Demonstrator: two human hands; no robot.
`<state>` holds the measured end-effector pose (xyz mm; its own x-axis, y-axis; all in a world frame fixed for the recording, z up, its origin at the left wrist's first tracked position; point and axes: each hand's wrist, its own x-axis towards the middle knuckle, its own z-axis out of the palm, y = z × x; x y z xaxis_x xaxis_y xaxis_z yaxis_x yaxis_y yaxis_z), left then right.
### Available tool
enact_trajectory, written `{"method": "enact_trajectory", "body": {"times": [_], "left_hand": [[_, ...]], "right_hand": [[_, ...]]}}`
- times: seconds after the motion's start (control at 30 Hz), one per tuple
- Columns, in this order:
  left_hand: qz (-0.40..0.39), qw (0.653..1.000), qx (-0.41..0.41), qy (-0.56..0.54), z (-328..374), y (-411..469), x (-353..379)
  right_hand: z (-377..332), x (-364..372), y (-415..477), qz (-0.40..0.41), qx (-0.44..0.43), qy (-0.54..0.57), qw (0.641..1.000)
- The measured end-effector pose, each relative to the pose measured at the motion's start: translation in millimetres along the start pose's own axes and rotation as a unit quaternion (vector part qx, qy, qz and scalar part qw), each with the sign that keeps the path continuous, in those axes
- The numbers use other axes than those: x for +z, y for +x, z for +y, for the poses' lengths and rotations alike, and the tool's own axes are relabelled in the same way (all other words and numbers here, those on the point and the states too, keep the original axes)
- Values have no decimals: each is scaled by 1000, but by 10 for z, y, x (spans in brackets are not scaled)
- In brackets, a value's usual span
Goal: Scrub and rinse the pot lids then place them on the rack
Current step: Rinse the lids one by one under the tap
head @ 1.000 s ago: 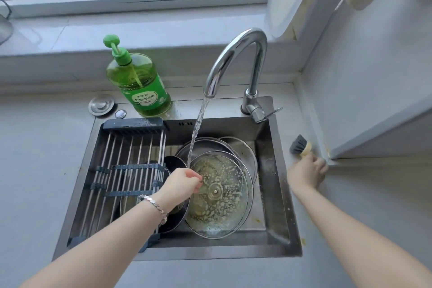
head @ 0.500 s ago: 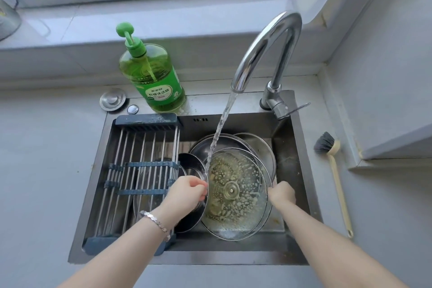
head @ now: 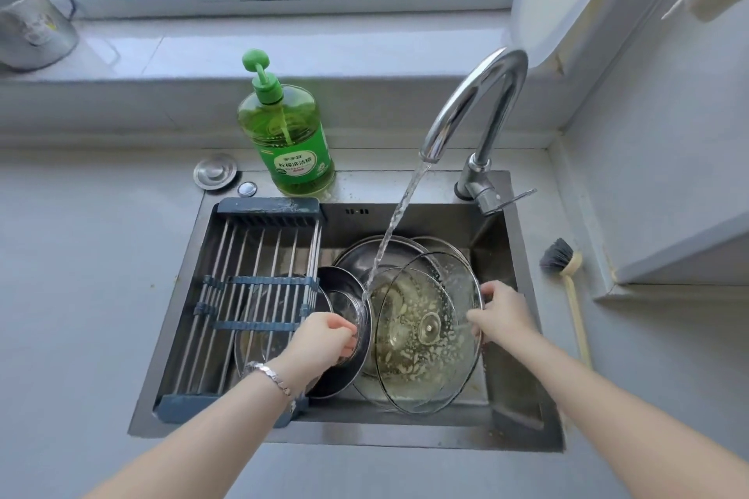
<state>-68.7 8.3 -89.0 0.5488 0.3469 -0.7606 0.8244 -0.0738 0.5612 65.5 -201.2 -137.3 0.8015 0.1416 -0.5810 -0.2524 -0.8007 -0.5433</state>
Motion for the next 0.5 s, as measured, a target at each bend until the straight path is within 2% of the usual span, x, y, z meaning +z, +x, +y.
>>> {"method": "enact_trajectory", "body": {"times": [0.17,0.33,0.4,0.5], "left_hand": [[-5,999,-14,-31,30,-70,-52],[-14,990,-49,-134,30,-75,-108],[-78,965,-67,-241,51,-92,-181],[-243,879,-45,-409,123,-165,-316]], "right_hand": [[-266,-624,-351,49,-29,36,998],[-456,-1084,-665,9,-24,243,970],[-496,-1131,-731,-17,-17,305,952],[-489,-1023,-736,-79,-2,341,937]]}}
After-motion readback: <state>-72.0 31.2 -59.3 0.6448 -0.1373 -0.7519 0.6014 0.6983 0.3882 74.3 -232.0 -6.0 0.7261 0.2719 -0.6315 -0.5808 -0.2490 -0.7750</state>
